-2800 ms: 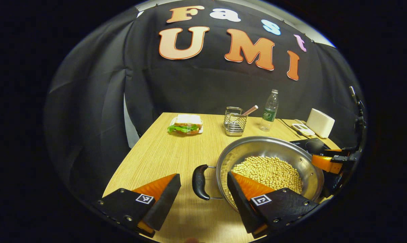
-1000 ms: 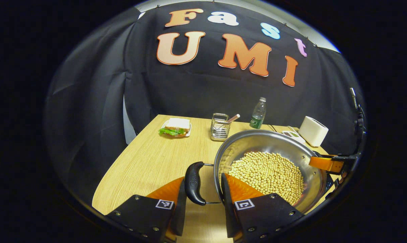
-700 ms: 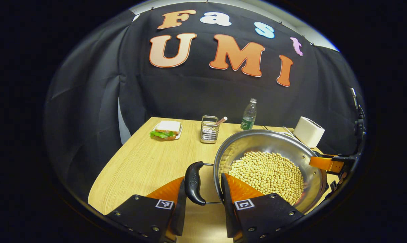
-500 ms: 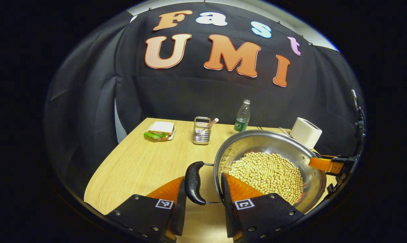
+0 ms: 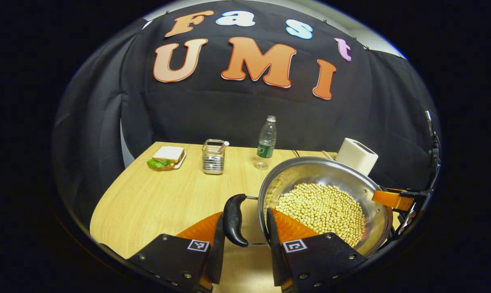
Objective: First push the handle of the pot to place it horizontally, then grasp the pot with both hands and set it on the induction cooktop.
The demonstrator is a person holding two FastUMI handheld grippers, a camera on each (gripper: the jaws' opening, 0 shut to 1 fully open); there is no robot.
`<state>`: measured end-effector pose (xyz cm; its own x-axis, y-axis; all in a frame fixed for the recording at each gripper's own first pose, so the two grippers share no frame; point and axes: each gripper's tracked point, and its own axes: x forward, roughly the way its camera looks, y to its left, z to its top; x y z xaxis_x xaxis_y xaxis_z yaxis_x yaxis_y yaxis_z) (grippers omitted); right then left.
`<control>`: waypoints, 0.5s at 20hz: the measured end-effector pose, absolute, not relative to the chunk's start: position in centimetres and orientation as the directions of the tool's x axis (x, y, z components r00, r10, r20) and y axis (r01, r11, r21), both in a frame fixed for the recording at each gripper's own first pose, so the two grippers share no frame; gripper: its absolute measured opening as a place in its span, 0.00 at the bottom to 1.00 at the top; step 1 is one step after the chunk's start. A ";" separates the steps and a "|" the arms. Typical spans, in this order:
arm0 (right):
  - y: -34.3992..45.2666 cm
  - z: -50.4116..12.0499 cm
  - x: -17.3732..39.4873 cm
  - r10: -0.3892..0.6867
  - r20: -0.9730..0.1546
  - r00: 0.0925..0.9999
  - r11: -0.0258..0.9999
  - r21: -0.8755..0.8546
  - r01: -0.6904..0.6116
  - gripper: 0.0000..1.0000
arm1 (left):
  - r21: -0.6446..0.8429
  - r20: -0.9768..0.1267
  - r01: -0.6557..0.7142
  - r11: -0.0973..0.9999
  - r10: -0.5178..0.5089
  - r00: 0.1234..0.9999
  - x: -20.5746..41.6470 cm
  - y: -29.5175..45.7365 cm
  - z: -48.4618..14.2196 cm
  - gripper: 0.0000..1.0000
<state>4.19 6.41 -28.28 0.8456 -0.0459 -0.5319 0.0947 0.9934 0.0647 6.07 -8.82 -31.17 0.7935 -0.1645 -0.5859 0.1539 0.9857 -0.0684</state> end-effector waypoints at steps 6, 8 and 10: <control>2.3 -29.3 4.6 -0.078 -0.547 0.834 0.989 0.065 0.136 0.52 | -0.062 -0.610 0.189 0.980 -0.187 0.770 6.5 -13.4 -32.8 0.51; 1.3 -29.7 4.9 -0.079 -0.551 0.831 0.988 0.068 0.139 0.52 | -0.060 -0.614 0.192 0.980 -0.188 0.767 6.6 -14.5 -33.2 0.51; 0.5 -30.1 5.4 -0.079 -0.555 0.828 0.988 0.067 0.139 0.51 | -0.059 -0.618 0.192 0.980 -0.186 0.763 6.7 -15.3 -33.6 0.51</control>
